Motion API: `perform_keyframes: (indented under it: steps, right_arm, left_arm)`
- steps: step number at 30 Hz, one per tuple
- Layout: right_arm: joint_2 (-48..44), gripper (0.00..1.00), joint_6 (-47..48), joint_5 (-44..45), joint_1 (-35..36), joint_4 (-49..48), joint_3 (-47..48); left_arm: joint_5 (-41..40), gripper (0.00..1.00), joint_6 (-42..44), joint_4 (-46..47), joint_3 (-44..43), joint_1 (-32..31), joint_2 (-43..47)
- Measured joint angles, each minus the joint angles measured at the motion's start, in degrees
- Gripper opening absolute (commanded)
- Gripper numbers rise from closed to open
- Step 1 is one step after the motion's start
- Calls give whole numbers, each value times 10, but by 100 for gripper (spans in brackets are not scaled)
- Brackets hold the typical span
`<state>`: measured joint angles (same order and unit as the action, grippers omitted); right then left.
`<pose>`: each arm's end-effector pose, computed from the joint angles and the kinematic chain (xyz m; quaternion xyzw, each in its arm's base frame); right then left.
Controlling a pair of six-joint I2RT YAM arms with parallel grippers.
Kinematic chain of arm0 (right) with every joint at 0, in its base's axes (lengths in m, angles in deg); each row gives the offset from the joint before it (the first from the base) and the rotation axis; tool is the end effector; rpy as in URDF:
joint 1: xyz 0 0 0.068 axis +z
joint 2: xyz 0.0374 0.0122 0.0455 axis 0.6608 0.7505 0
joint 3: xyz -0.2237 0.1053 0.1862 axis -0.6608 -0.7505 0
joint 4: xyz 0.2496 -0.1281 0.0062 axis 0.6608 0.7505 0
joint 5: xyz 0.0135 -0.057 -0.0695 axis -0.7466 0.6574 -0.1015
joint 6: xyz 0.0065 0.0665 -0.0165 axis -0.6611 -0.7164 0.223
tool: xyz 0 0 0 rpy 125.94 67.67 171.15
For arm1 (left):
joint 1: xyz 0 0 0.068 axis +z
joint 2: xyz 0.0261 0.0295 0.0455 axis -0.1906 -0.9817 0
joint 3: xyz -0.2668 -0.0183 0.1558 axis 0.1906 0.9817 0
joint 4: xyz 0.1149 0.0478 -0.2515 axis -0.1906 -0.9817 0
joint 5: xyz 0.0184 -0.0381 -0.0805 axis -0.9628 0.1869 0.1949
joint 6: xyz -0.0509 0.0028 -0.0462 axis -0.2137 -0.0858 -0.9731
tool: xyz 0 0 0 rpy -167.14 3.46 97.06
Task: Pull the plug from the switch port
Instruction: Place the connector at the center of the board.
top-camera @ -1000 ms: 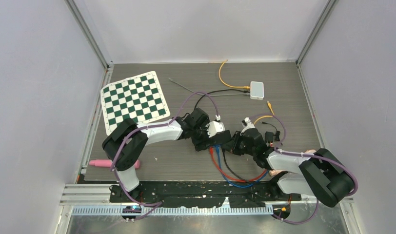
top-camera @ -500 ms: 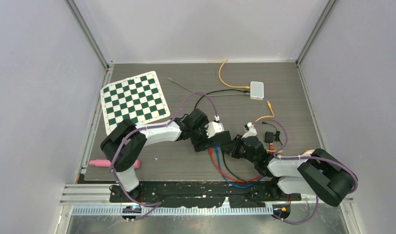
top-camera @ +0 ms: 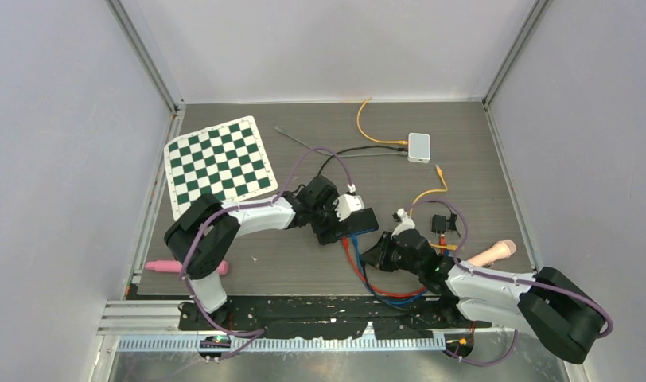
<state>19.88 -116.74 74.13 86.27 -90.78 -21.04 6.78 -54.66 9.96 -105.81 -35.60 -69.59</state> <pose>0.1230 0.1267 0.1228 0.0359 0.8833 0.3621 0.2956 0.2524 -0.2863 0.1635 0.5393 0.7791 -0.1850 0.2608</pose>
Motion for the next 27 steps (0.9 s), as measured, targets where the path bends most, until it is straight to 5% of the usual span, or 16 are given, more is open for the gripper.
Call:
perform_keyframes:
  steps: [5,7,8,27]
  right_arm:
    - [-29,5,0,1,0,35,0]
    - [-56,5,4,14,1,72,2]
    - [-70,5,9,21,1,91,6]
    - [-242,5,132,179,1,384,294]
  left_arm:
    - [2,73,-1,7,4,1,0]
    - [3,96,-2,11,7,2,2]
    - [5,99,-2,15,10,2,2]
    - [19,100,-48,41,63,5,147]
